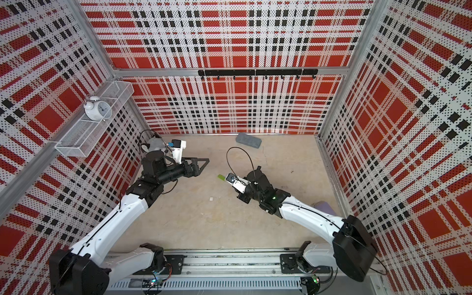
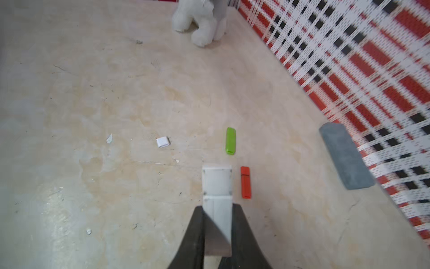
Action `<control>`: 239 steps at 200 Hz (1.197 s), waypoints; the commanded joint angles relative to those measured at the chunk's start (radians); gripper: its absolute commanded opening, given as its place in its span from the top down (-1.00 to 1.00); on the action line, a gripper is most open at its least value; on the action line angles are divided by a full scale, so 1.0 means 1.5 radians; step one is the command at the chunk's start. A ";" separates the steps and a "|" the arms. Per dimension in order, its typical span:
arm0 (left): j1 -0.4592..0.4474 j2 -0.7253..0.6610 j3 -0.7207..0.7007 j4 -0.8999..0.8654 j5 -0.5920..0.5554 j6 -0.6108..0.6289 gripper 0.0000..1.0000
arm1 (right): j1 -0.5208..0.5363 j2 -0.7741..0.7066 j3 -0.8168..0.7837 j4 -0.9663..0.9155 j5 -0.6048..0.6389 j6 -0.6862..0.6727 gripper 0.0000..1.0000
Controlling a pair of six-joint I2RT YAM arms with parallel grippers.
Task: Close the usb drive cover
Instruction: Place the USB drive at the center of the board.
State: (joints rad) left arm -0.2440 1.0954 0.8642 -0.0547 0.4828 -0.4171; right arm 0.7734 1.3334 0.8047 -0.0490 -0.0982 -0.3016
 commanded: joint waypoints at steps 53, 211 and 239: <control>0.071 -0.081 -0.112 0.069 -0.140 -0.053 -0.96 | -0.014 0.261 0.135 -0.148 0.021 0.146 1.00; 0.135 -0.101 -0.155 0.071 -0.108 -0.060 -0.96 | -0.018 0.346 0.281 -0.251 0.054 0.118 0.11; 0.142 -0.110 -0.161 0.070 -0.120 -0.061 -0.96 | -0.017 0.328 0.296 -0.233 0.011 0.091 0.06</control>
State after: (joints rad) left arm -0.0463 0.9581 0.6388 0.0296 0.3065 -0.5121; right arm 0.7525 1.8725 1.2194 -0.4137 -0.0193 -0.1192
